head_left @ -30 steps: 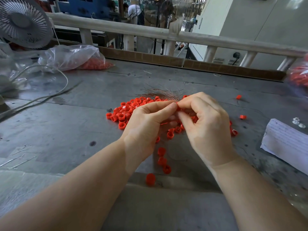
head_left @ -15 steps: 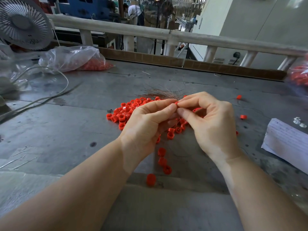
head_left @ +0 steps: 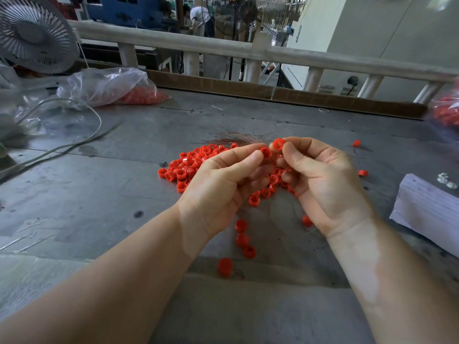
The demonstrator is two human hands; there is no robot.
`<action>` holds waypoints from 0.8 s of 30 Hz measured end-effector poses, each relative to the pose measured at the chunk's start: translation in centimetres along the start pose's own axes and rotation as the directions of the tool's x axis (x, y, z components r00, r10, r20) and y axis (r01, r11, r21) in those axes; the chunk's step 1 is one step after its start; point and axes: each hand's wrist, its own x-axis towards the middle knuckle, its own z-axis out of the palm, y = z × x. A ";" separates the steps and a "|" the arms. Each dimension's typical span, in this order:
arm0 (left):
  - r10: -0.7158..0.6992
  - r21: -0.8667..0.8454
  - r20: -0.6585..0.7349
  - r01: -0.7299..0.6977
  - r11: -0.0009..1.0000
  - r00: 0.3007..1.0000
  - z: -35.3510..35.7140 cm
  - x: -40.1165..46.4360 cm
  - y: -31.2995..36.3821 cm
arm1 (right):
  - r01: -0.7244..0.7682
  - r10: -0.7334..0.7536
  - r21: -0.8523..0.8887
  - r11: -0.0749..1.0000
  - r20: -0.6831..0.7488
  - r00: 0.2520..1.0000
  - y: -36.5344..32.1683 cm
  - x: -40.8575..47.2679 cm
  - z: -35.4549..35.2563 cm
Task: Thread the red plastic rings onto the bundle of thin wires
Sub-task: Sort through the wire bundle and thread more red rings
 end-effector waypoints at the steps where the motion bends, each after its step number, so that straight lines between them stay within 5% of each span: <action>1: -0.002 -0.003 0.002 0.002 1.000 1.000 0.0 0.0 0.0 | -0.022 0.022 0.019 1.000 0.000 1.000 0.0 0.0 0.0; 24: -0.026 -0.031 0.000 0.026 0.999 1.000 -0.3 0.2 -0.1 | -0.098 0.096 0.118 0.988 0.018 0.995 -0.2 0.1 -0.2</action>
